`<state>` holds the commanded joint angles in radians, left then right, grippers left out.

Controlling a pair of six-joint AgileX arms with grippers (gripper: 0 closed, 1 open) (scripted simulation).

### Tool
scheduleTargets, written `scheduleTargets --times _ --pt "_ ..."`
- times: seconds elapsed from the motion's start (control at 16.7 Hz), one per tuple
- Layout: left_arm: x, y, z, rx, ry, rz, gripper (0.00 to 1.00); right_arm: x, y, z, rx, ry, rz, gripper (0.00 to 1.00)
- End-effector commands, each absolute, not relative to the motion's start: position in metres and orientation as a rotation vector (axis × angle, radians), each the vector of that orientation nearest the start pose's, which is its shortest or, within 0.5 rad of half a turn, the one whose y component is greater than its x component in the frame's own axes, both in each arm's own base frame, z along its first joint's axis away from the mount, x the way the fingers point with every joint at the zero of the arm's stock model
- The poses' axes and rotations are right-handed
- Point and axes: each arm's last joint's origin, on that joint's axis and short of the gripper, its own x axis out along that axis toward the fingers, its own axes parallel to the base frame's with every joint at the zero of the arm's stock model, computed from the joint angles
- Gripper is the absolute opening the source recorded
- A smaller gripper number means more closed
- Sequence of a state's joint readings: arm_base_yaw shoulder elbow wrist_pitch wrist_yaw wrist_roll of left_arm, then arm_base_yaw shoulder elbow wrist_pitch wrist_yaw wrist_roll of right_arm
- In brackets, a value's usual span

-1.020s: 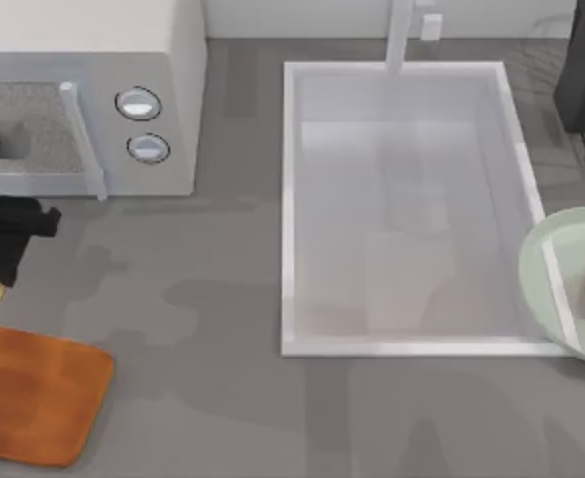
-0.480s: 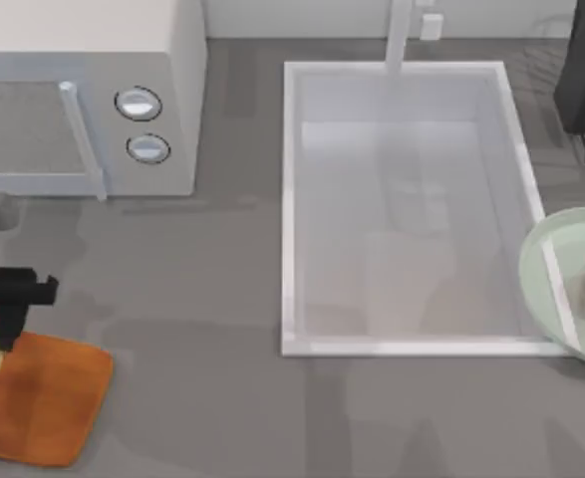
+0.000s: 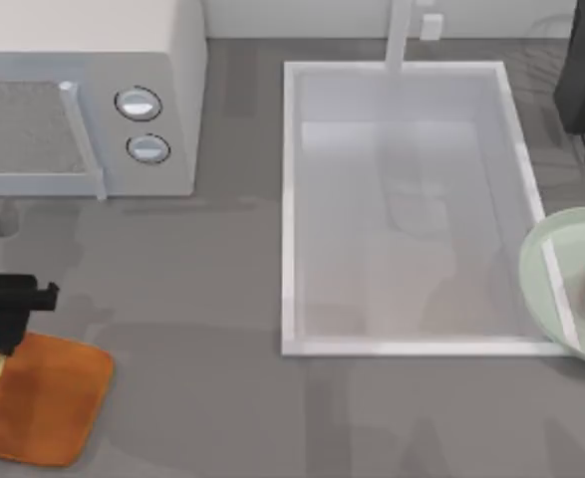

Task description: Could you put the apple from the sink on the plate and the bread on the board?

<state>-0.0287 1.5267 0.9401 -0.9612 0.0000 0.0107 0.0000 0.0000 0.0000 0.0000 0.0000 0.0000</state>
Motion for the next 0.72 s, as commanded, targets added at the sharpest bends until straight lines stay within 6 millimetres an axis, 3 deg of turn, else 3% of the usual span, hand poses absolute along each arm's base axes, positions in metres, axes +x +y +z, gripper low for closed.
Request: scheduleTargets --times 0.72 --pt "0.253 -0.005 0.146 0.026 1.543 -0.028 0.00 0.106 -0.001 0.160 0.000 0.000 0.000 1.00"
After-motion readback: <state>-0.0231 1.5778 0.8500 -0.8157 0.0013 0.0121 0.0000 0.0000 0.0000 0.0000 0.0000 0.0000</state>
